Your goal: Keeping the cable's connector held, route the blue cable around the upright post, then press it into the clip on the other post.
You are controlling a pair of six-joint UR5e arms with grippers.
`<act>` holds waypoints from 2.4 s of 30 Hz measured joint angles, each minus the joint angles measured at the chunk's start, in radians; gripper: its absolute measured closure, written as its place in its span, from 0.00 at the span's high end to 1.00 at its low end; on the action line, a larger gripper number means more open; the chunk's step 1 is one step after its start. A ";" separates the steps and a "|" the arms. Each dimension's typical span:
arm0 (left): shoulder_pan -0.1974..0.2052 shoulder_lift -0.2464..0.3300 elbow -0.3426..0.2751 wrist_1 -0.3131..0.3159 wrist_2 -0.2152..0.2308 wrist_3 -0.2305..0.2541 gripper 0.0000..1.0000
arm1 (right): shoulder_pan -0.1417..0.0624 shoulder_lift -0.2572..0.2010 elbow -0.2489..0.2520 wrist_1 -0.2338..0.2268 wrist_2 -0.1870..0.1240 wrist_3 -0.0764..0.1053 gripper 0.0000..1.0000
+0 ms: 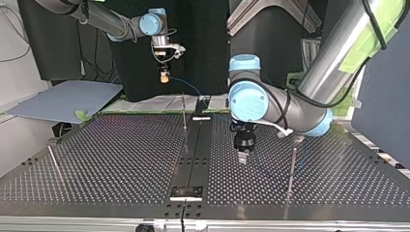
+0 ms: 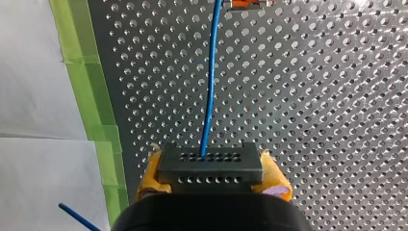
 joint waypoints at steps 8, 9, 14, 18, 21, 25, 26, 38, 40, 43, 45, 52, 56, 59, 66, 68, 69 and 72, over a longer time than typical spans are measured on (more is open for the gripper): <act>0.009 -0.043 0.000 0.056 -0.041 0.069 1.00 | 0.000 0.000 -0.001 -0.003 0.000 0.001 0.00; 0.009 -0.052 0.000 0.062 -0.046 0.082 1.00 | 0.000 0.000 -0.001 -0.004 0.000 0.000 0.00; 0.013 -0.080 0.000 0.090 -0.070 0.129 1.00 | 0.001 0.000 0.000 -0.005 0.000 0.000 0.00; 0.020 -0.092 0.000 0.107 -0.088 0.145 1.00 | 0.001 0.000 0.000 -0.007 0.000 0.000 0.00; 0.030 -0.094 0.000 0.115 -0.094 0.149 1.00 | 0.002 0.000 0.000 -0.008 0.000 0.000 0.00; 0.044 -0.096 0.000 0.118 -0.096 0.154 1.00 | 0.002 0.000 0.000 -0.009 0.000 0.000 0.00; 0.047 -0.098 0.000 0.118 -0.097 0.157 1.00 | 0.002 0.000 -0.001 -0.009 0.000 0.000 0.00; 0.061 -0.161 0.000 0.148 -0.128 0.214 1.00 | 0.002 0.000 -0.001 -0.009 0.000 0.000 0.00; 0.064 -0.166 0.000 0.156 -0.130 0.219 1.00 | 0.002 0.000 -0.001 -0.009 0.000 0.000 0.00; 0.067 -0.184 0.000 0.160 -0.133 0.232 1.00 | 0.002 0.000 -0.001 -0.009 0.000 -0.001 0.00; 0.064 -0.200 0.000 0.161 -0.136 0.243 1.00 | 0.002 0.000 0.000 -0.009 0.000 -0.001 0.00; 0.053 -0.259 0.000 0.165 -0.168 0.278 1.00 | 0.002 0.000 0.000 -0.009 0.000 -0.001 0.00; 0.051 -0.277 0.000 0.168 -0.185 0.294 1.00 | 0.002 0.000 0.000 -0.009 0.000 -0.001 0.00; 0.052 -0.280 0.000 0.170 -0.195 0.305 1.00 | 0.002 0.000 0.000 -0.009 0.000 -0.001 0.00; 0.053 -0.291 0.000 0.172 -0.217 0.330 1.00 | 0.002 0.000 0.000 -0.013 0.000 0.000 0.00; 0.052 -0.301 0.000 0.172 -0.225 0.339 1.00 | 0.002 0.000 0.000 -0.014 0.000 0.000 0.00; 0.051 -0.306 0.000 0.172 -0.230 0.343 1.00 | 0.002 0.000 -0.001 -0.014 0.000 0.000 0.00; 0.050 -0.313 0.000 0.172 -0.242 0.348 1.00 | 0.002 0.000 -0.001 -0.015 0.000 0.001 0.00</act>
